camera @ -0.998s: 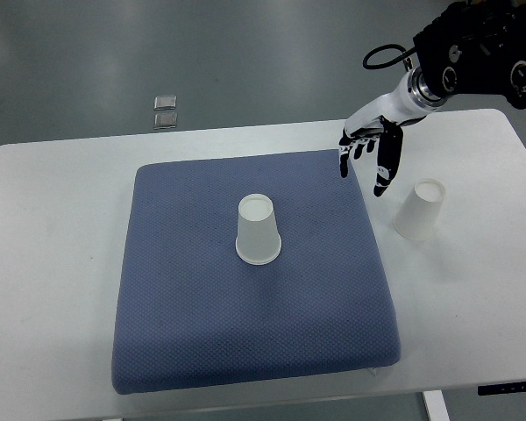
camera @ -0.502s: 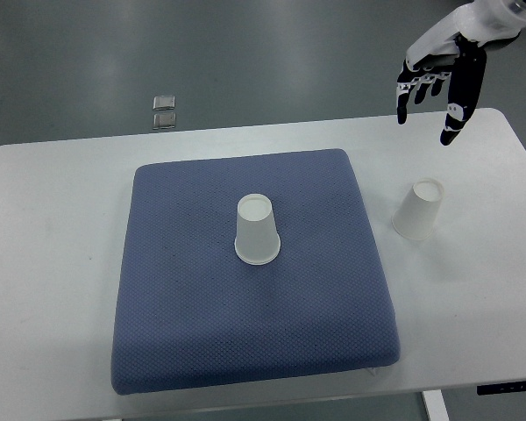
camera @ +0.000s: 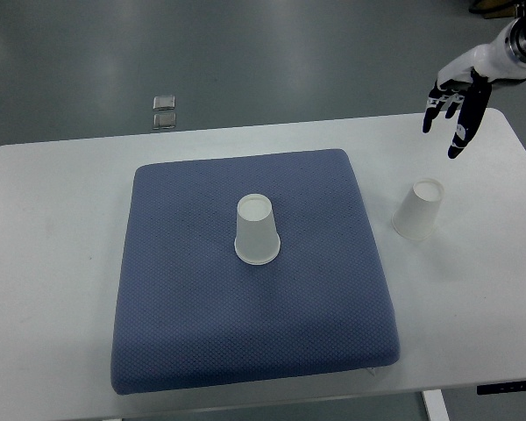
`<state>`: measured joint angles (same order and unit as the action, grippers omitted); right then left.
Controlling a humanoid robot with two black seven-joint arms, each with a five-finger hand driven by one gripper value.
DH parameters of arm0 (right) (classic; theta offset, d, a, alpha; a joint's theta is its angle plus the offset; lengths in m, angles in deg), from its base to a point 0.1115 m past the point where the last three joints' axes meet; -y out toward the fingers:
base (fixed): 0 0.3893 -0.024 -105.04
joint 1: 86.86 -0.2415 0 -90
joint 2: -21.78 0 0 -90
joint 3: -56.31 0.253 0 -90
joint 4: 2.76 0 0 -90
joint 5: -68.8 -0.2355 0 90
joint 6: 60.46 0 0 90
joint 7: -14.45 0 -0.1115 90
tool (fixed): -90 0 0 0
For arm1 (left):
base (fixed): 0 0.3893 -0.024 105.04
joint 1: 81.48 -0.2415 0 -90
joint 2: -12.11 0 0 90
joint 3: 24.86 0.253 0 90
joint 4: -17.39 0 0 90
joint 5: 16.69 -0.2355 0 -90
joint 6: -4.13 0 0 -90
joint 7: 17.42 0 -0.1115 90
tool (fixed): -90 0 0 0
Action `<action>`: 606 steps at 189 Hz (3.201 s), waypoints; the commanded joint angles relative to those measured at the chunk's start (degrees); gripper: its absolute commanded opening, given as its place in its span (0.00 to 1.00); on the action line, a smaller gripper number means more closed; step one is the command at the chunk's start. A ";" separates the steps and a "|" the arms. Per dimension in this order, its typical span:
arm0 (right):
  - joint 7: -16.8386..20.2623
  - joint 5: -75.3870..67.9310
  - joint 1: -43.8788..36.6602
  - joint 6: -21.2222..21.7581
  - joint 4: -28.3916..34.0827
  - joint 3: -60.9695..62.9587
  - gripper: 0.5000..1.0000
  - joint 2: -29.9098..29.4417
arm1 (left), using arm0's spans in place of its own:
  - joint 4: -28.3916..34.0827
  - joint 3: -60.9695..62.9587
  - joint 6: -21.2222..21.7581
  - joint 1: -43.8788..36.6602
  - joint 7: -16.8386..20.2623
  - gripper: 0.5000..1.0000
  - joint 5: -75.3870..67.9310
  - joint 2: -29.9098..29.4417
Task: Stack paper cups
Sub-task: 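Move the right hand over the white cup beside the pad and lower it, then close the right hand fingers around the white paper cup, then lift the grasped cup upward with the right hand, then carry the cup over the upside-down cup on the pad and lower it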
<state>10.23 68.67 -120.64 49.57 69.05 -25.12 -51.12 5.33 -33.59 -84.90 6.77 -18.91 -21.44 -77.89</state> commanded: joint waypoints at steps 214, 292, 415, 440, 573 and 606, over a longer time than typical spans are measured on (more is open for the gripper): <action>0.00 -10.06 26.66 -17.49 -11.08 0.39 0.78 -9.10 | 0.20 -0.06 0.09 0.00 -0.09 1.00 0.09 0.00; 0.00 -9.54 29.21 -17.49 -13.36 -0.49 0.72 -9.10 | 0.37 -0.15 0.17 -0.09 -0.09 1.00 0.00 0.00; -0.09 -7.78 17.88 -11.08 -12.48 -3.04 0.27 -8.66 | 0.37 -0.15 0.17 -0.09 -0.09 1.00 0.09 0.00; -0.09 -7.08 8.82 -4.57 -12.22 -3.04 0.27 -8.57 | 0.11 -0.15 0.17 -0.09 -0.09 1.00 0.09 0.00; 0.09 -4.26 -12.98 7.56 -5.45 8.65 0.28 -11.21 | 0.02 0.03 0.17 -0.09 -0.09 1.00 0.09 0.00; 0.09 -4.53 -13.07 7.82 -5.36 15.85 0.29 -16.75 | 0.11 0.03 0.09 -0.09 -0.09 1.00 0.09 0.00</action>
<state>10.30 64.27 -133.77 57.36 63.71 -13.40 -64.98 5.39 -33.56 -84.82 6.68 -19.01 -21.38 -77.89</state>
